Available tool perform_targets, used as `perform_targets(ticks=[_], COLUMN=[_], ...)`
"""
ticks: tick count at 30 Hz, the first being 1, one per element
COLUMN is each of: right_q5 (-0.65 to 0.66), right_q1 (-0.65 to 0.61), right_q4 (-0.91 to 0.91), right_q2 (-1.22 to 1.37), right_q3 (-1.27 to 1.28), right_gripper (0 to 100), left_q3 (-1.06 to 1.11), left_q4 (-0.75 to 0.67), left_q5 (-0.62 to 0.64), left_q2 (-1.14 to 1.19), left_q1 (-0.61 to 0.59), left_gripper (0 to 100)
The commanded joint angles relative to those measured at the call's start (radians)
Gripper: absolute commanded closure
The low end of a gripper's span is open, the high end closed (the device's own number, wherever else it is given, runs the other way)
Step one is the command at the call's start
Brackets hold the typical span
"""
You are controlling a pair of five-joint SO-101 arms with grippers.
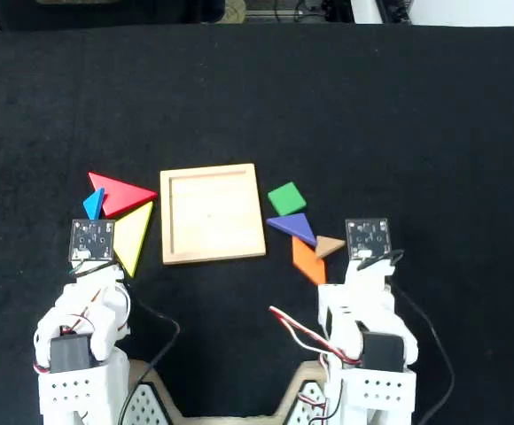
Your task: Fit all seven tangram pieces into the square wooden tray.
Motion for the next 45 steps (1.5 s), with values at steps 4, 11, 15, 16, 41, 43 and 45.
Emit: perform_targets(ticks=[4,11,15,16,41,43,45], right_q5=[0.005,0.005,0.005,0.005,0.002,-0.002,-0.003], right_q1=[0.017,0.017,0.017,0.017,0.011,0.011,0.009], right_q4=[0.008,0.008,0.008,0.008,0.005,0.005,0.005], right_q2=[-0.084,-0.084,-0.084,-0.084,-0.084,-0.084,-0.084], right_q3=[-0.002,-0.002,-0.002,-0.002,-0.002,-0.002,-0.002], right_gripper=[90.2,90.2,90.2,90.2,90.0,90.0,90.2], left_q3=[0.019,0.019,0.019,0.019,0.019,0.018,0.018], left_q4=[0.005,0.005,0.005,0.005,-0.141,-0.258,-0.365], left_q5=[-0.008,-0.008,-0.008,-0.008,-0.008,-0.006,-0.006], left_q2=[-0.002,-0.002,-0.002,-0.002,-0.005,-0.005,-0.005], left_q1=[0.007,0.007,0.007,0.007,0.025,0.025,0.025], left_gripper=[97,97,97,97,97,97,97])
